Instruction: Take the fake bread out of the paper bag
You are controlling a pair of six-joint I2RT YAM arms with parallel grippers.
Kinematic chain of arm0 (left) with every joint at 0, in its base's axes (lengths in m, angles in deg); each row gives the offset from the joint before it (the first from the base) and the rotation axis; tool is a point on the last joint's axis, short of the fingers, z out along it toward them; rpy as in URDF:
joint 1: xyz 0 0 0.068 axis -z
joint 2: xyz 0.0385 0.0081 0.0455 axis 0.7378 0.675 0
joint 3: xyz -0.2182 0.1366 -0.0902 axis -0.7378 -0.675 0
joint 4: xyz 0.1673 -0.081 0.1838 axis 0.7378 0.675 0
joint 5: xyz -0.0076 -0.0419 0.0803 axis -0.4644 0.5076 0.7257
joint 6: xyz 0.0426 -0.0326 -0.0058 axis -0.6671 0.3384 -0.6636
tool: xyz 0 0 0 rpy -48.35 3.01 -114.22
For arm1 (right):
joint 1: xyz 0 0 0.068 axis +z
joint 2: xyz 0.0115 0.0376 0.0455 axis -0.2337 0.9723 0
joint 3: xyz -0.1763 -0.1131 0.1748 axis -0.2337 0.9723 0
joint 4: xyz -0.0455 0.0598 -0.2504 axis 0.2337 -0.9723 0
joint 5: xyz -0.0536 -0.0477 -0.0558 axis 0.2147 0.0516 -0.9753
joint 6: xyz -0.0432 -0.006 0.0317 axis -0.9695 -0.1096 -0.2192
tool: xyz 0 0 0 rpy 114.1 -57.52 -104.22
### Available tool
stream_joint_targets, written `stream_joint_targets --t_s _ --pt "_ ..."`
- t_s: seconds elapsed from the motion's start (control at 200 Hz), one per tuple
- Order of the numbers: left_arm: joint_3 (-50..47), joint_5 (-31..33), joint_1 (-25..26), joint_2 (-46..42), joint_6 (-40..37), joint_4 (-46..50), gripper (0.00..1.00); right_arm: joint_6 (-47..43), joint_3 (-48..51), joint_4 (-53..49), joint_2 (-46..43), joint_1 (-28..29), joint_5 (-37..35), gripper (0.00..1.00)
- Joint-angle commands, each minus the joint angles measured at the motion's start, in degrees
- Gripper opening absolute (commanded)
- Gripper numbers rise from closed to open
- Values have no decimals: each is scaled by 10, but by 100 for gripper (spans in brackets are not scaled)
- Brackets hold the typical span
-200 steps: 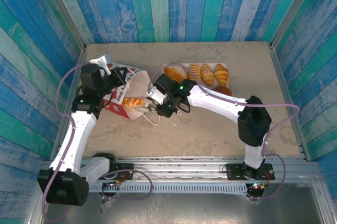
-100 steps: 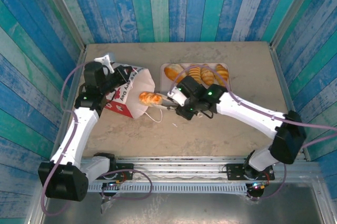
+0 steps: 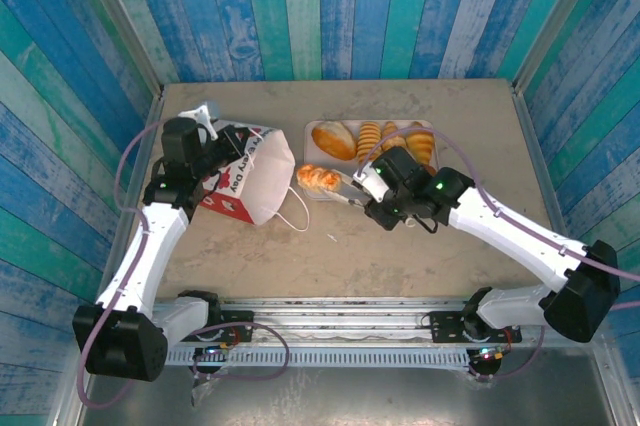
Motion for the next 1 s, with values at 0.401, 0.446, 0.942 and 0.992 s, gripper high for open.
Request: stream_joint_targets --t_s 0.401,0.446,0.942,0.992 --pt "22 -54 1 12 -16 -7 0 3 0 -17 65 -57 -42 43" --pt "28 -59 1 18 -22 5 0 -2 -4 -18 72 -64 -38 43" --pt "31 -62 1 24 -25 9 0 -29 -15 -52 88 -85 -109 53" --pt "30 -62 1 24 -25 9 0 -30 -12 -57 86 -87 -115 53"
